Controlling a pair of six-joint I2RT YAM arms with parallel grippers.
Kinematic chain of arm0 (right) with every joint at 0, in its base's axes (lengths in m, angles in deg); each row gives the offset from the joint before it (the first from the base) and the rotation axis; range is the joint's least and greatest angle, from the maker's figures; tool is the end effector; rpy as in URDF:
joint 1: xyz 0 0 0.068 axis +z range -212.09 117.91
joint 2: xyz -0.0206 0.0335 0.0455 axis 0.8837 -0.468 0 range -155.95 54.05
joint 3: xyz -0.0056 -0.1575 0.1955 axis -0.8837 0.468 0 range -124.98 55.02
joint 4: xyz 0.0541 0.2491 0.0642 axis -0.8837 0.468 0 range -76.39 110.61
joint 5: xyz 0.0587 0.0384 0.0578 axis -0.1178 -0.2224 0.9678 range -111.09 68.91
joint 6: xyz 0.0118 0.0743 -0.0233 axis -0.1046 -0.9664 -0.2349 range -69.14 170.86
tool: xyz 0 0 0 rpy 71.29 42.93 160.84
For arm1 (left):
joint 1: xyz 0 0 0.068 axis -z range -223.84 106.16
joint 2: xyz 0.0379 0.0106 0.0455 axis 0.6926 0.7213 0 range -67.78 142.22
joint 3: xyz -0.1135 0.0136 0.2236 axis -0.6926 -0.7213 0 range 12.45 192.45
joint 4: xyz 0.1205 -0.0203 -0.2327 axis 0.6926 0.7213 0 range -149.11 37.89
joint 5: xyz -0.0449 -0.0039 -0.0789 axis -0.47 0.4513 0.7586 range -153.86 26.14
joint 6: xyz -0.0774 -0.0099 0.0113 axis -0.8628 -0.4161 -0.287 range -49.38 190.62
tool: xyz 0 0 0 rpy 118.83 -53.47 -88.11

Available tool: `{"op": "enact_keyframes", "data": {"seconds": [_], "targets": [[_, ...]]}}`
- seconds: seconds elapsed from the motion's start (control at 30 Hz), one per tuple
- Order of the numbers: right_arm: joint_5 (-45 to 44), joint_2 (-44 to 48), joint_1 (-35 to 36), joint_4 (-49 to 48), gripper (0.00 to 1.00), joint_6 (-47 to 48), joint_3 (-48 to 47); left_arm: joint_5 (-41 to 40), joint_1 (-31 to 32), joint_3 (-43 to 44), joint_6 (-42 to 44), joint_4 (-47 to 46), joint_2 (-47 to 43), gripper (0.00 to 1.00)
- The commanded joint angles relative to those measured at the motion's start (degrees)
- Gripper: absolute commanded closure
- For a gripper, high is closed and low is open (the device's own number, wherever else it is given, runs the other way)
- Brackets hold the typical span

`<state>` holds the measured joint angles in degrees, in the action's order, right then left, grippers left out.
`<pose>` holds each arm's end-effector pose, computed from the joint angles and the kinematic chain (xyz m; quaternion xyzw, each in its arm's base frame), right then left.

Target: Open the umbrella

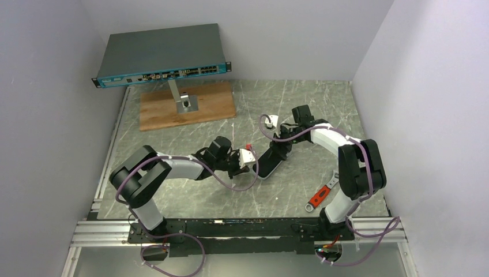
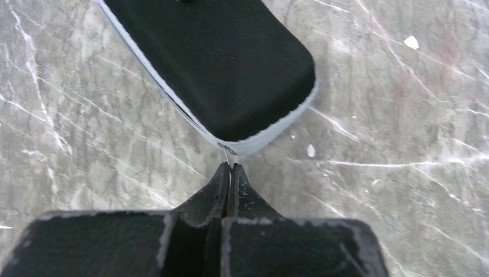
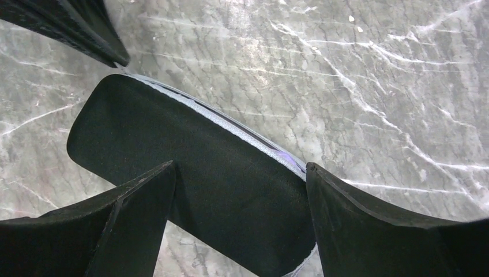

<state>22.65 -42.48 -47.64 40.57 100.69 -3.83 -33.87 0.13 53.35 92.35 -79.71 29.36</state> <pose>0.3096 0.1281 0.1394 -0.5509 0.7232 0.2844 0.3044 0.2246 -0.2636 0.1044 0.5654 0.6578 -0.3110 0.3885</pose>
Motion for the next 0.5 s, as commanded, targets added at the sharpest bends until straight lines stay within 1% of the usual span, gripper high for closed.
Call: {"op": "enact_keyframes", "data": {"seconds": [0.0,0.17,0.23,0.27,0.37,0.47], "targets": [[-13.9,-0.6,0.6,-5.6,0.18,-0.1,4.8,4.1,4.7,-3.3,-1.7,-2.6,-4.5,1.00],[-16.1,0.1,0.6,-6.8,0.18,-2.5,6.7,3.0,7.5,-5.1,-4.9,-3.8,-5.4,1.00],[-16.7,0.2,0.6,-6.9,0.18,-4.2,7.0,1.7,7.6,-5.1,-8.5,-5.0,-4.6,1.00],[-16.7,0.1,0.6,-6.7,0.18,-5.2,7.0,0.7,7.5,-4.8,-11.1,-5.3,-3.9,1.00],[-16.9,-0.1,0.4,-4.1,0.18,-8.8,5.8,-3.9,6.4,-4.3,-15.4,-7.3,-2.3,1.00],[-15.7,-0.2,-0.5,1.1,0.20,-12.1,3.8,-5.5,3.6,-3.3,-16.6,-8.4,-1.0,1.00]]}}
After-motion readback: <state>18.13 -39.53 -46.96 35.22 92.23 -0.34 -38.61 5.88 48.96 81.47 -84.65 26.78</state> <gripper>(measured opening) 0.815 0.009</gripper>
